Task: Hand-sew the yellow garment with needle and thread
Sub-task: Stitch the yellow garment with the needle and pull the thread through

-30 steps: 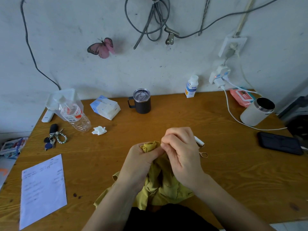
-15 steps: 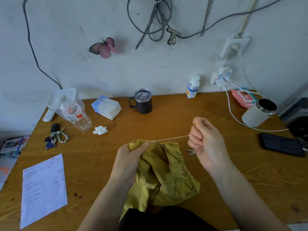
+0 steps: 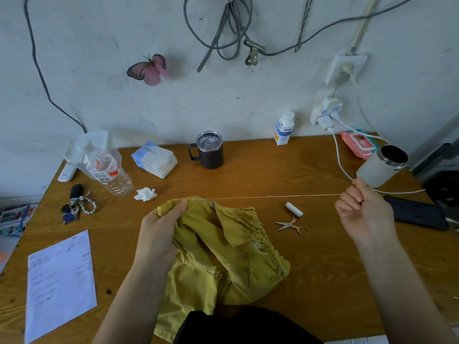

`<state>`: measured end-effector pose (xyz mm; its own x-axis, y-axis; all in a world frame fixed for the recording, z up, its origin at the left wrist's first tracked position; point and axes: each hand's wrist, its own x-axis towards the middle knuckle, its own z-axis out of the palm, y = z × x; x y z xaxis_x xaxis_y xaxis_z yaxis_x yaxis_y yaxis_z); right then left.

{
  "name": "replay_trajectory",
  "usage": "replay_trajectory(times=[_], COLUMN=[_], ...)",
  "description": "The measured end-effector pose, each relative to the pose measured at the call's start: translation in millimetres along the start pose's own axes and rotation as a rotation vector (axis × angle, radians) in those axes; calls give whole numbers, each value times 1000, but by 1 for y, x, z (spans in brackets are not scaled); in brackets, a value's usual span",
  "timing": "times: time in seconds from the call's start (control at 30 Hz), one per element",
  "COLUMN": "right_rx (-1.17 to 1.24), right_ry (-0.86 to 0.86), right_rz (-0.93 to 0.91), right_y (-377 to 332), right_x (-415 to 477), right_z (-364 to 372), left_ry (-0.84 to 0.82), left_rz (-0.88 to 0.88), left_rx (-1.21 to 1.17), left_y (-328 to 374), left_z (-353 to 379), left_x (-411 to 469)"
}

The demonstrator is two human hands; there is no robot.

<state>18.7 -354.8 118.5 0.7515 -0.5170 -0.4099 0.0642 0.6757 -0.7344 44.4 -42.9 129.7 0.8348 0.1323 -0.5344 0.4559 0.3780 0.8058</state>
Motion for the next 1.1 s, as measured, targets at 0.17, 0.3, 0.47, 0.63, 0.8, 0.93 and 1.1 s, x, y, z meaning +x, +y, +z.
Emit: replay_trajectory(times=[0.17,0.3,0.47,0.63,0.8,0.93,1.1], right_rx=[30,38,52,75,55,1,-264], right_ry=[97,152,186,239,242,191,-75], right_rz=[-10,-19,-26,-33,-44,-48,-20], right_y=[-5,-6,-10,-16,-15,-9,7], right_x=[5,7,14,20,19,11,-13], right_z=[-12,-20,-35,-47,-47,-37,-4], left_ry=[47,45,52,51,47,-12,-79], left_rz=[16,23,30,39,28,44,81], left_rx=[-44,-45,-47,-57,-44,-10,43], left_y=[3,5,7,7,6,8,7], left_z=[-2,-6,-9,-10,-5,2,12], left_x=[2,6,9,10,8,-1,-15])
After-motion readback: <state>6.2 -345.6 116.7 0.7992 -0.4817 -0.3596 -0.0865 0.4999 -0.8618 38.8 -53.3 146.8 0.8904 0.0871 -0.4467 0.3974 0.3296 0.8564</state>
